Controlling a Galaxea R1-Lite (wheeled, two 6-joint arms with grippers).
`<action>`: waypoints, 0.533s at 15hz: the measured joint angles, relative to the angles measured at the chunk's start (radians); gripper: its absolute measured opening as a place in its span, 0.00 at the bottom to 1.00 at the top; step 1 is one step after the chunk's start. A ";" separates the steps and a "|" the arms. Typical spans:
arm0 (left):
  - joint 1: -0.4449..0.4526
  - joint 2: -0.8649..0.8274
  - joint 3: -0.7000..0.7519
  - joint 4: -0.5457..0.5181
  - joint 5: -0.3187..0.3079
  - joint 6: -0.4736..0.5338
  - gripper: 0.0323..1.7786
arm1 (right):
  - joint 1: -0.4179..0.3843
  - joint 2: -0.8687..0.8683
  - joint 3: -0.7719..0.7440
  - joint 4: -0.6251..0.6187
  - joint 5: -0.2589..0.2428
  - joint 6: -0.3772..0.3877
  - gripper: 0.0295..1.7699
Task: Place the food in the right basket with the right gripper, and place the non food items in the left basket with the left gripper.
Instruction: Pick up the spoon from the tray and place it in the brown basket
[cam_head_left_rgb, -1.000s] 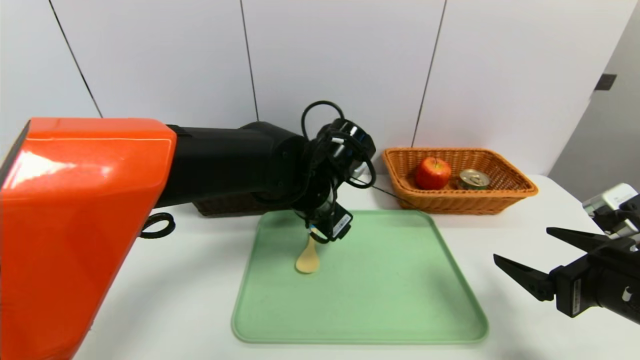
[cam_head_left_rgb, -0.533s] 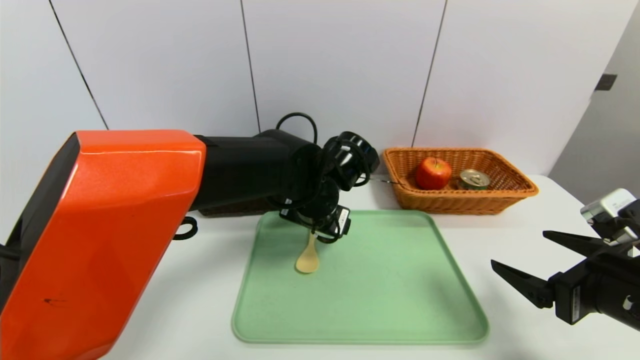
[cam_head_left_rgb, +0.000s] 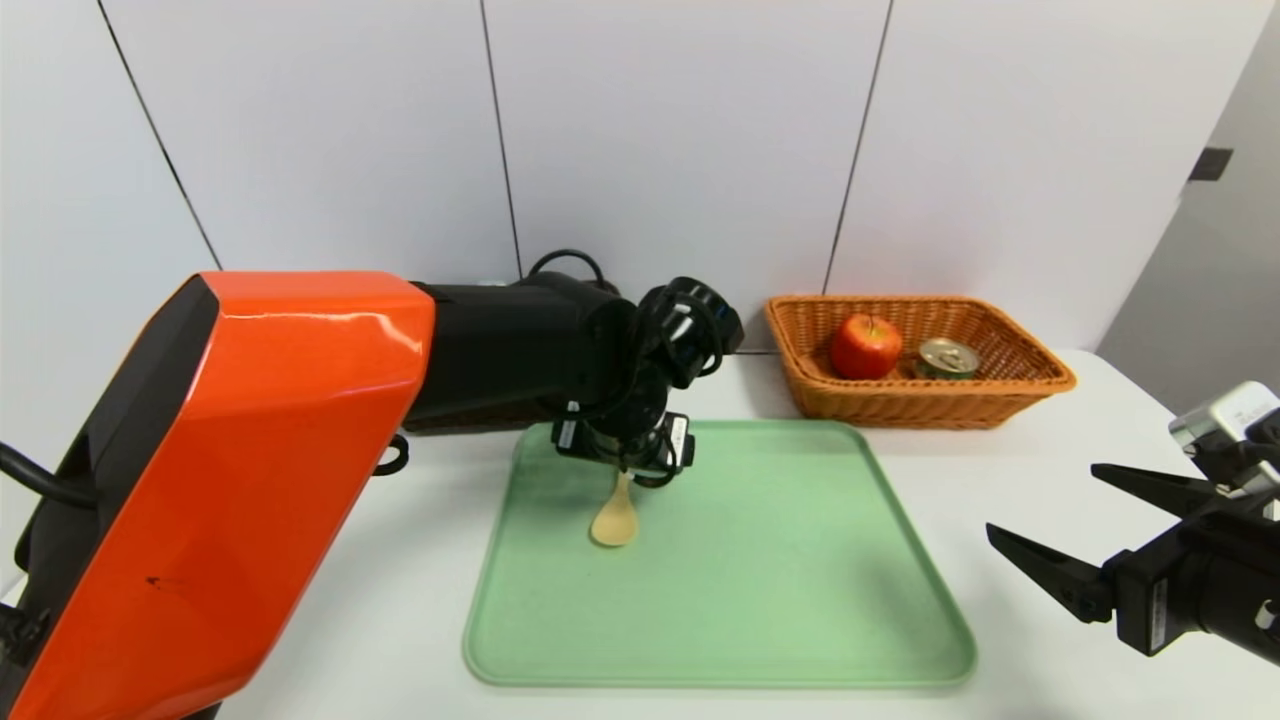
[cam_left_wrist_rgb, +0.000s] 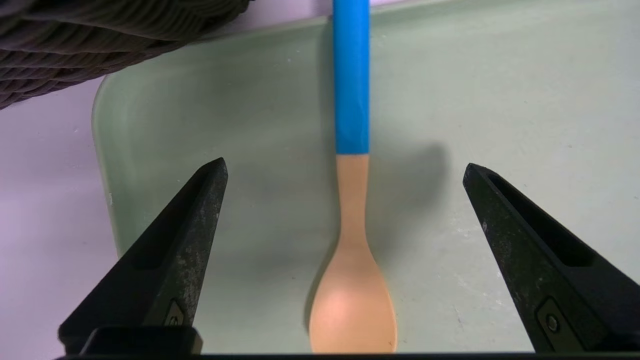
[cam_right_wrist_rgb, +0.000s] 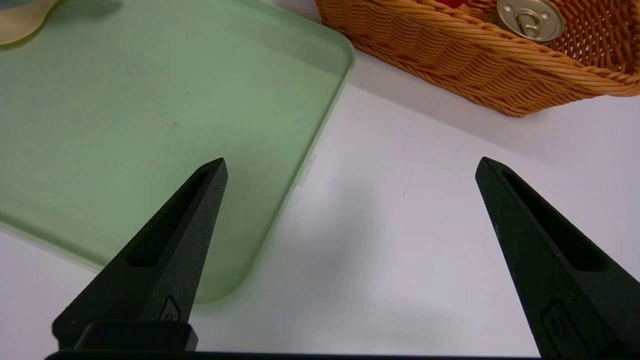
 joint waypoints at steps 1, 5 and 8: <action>0.009 0.005 0.000 0.000 -0.001 -0.002 0.94 | 0.000 -0.002 0.003 0.001 0.000 0.000 0.97; 0.023 0.023 0.000 -0.002 -0.024 -0.042 0.95 | -0.001 -0.005 0.005 0.000 0.000 0.000 0.97; 0.025 0.030 0.000 -0.009 -0.030 -0.044 0.95 | 0.000 -0.005 -0.002 -0.001 0.000 0.002 0.97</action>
